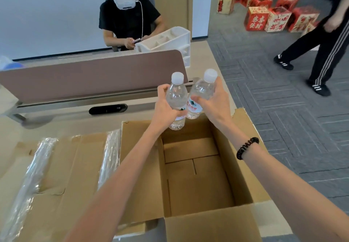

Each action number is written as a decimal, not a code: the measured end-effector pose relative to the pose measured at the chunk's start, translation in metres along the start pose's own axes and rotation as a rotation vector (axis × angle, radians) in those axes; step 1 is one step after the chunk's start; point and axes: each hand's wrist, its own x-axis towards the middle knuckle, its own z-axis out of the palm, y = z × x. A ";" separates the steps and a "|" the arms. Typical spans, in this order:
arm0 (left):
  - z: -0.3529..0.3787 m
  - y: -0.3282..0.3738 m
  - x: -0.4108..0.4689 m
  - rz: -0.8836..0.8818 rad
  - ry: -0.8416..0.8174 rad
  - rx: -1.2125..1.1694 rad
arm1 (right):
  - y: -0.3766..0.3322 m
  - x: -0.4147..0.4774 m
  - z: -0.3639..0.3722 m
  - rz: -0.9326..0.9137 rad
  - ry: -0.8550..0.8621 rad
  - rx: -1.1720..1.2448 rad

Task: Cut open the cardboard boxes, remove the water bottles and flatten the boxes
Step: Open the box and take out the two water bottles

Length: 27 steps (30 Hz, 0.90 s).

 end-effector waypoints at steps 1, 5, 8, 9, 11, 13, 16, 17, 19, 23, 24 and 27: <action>0.000 0.000 0.009 0.007 0.001 0.001 | -0.001 0.007 0.002 -0.009 0.010 0.004; -0.002 -0.002 0.045 0.010 0.006 0.011 | 0.000 0.035 0.011 -0.012 0.054 0.004; 0.000 -0.008 0.068 0.009 -0.012 -0.008 | 0.007 0.054 0.019 0.007 0.080 0.008; 0.001 -0.011 0.076 0.003 -0.012 -0.017 | 0.010 0.060 0.023 0.014 0.085 0.015; 0.006 -0.019 0.090 -0.007 -0.008 -0.039 | 0.019 0.071 0.031 0.033 0.093 0.032; 0.013 -0.031 0.102 -0.019 0.003 -0.048 | 0.030 0.082 0.039 0.053 0.100 0.033; 0.024 -0.054 0.116 -0.058 0.022 -0.041 | 0.050 0.095 0.049 0.102 0.082 0.006; 0.028 -0.063 0.121 -0.065 0.030 -0.039 | 0.057 0.098 0.053 0.113 0.066 0.002; 0.035 -0.079 0.129 -0.085 0.047 -0.022 | 0.073 0.102 0.062 0.136 0.039 0.005; 0.049 -0.104 0.140 -0.122 0.060 0.039 | 0.098 0.107 0.079 0.168 0.005 0.008; 0.052 -0.111 0.141 -0.124 0.065 0.042 | 0.103 0.108 0.083 0.170 -0.005 0.015; 0.061 -0.130 0.145 -0.163 0.080 0.020 | 0.119 0.114 0.091 0.176 -0.035 0.006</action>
